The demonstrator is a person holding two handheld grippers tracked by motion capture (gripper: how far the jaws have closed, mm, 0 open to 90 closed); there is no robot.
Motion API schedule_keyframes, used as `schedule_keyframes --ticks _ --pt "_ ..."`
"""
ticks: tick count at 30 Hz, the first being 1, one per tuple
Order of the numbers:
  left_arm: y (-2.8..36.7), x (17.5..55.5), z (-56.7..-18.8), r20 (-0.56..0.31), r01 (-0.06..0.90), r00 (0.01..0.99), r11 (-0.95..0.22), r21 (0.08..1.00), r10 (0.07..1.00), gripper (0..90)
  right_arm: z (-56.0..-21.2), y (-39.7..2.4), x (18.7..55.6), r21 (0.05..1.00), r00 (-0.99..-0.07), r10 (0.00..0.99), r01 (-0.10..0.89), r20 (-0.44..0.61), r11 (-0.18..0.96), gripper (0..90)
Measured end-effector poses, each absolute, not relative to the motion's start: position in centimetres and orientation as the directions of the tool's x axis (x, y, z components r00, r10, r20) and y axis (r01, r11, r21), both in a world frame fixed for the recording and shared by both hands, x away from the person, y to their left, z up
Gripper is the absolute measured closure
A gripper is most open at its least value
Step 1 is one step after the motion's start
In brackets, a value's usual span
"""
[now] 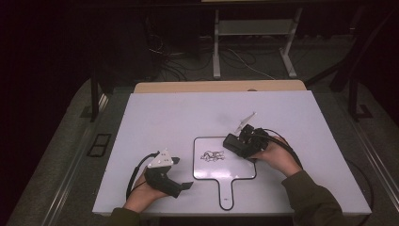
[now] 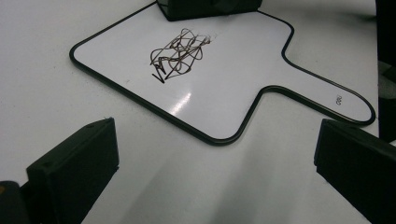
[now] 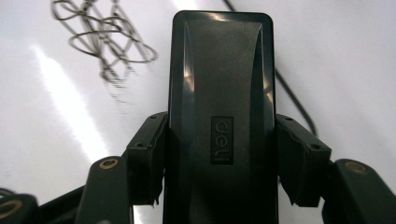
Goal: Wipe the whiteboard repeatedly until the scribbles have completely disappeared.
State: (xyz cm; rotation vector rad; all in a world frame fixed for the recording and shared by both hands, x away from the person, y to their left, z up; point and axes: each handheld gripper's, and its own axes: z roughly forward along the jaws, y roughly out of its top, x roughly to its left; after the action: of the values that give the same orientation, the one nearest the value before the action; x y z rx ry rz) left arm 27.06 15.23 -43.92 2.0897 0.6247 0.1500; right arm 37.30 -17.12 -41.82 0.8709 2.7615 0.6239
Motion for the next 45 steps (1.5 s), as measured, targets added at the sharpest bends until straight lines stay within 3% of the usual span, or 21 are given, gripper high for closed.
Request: schedule_keyframes --ticks 8,25,45 --pt "15.2 27.1 -44.0 -0.131 0.376 0.864 -0.450 0.810 0.487 0.0 -41.8 -17.2 37.5 0.440 -0.806 0.590 0.513 -0.048 0.737 38.8" --pt "15.1 27.1 -44.0 -0.130 0.375 0.865 -0.452 0.809 0.485 0.0 -41.7 -12.9 35.3 0.423 -0.884 0.464 0.398 -0.062 0.814 38.8" --pt "15.1 27.1 -44.0 -0.130 0.378 0.863 -0.453 0.808 0.488 0.0 -41.7 -13.3 38.6 0.425 -0.847 0.528 0.458 -0.059 0.781 38.8"
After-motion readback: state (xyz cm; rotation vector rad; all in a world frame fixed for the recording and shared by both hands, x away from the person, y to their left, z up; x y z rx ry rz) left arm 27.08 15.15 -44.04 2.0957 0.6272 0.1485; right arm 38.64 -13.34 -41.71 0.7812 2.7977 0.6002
